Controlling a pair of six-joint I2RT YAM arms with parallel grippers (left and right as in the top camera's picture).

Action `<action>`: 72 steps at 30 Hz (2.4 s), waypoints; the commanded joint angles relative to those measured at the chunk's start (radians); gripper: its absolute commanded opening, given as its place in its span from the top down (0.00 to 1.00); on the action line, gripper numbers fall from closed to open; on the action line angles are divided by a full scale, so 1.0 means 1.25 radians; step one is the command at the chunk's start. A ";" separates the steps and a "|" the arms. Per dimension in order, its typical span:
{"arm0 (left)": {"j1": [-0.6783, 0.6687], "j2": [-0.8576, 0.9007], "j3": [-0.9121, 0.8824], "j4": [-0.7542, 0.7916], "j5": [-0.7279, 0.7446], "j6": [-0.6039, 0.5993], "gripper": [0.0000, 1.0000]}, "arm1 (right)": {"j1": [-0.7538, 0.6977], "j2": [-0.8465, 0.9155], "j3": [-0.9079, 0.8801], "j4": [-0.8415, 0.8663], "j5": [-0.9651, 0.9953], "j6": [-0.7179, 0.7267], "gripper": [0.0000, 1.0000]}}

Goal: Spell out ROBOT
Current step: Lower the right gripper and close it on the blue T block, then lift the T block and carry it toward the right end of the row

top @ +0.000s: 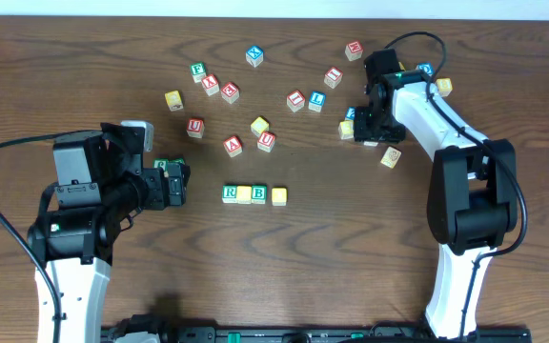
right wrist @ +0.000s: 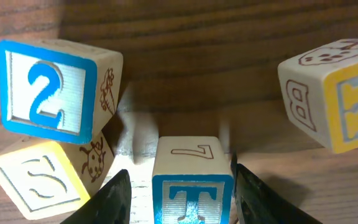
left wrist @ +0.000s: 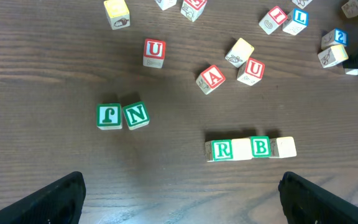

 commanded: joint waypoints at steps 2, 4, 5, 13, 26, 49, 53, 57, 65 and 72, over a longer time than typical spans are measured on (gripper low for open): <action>0.003 -0.001 0.003 -0.002 0.001 0.010 0.03 | 0.005 0.001 0.029 -0.001 0.015 0.012 0.60; 0.003 -0.001 0.003 -0.002 0.001 0.010 0.03 | 0.005 0.001 0.039 -0.007 0.015 0.014 0.64; 0.003 -0.001 0.003 -0.002 0.001 0.010 0.03 | 0.005 0.001 0.041 -0.009 0.015 0.014 0.65; 0.003 -0.001 0.003 -0.002 0.001 0.010 0.03 | 0.005 0.001 0.042 -0.022 0.015 0.017 0.78; 0.003 -0.001 0.002 -0.002 0.001 0.010 0.03 | 0.006 -0.029 0.045 -0.065 0.009 0.017 0.85; 0.003 -0.001 0.003 -0.002 0.001 0.010 0.03 | 0.280 -0.456 -0.085 -0.188 0.088 0.124 0.99; 0.003 -0.001 0.002 -0.002 0.001 0.010 0.03 | 0.341 -0.508 -0.195 -0.146 0.129 0.191 0.99; 0.003 -0.001 0.002 -0.002 0.001 0.010 0.03 | 0.386 -0.519 -0.306 -0.082 0.144 0.272 0.99; 0.003 -0.001 0.002 -0.002 0.001 0.010 0.03 | 0.395 -0.519 -0.443 0.058 0.147 0.352 0.99; 0.003 -0.001 0.003 -0.002 0.001 0.010 0.03 | 0.396 -0.519 -0.517 0.161 0.147 0.367 0.99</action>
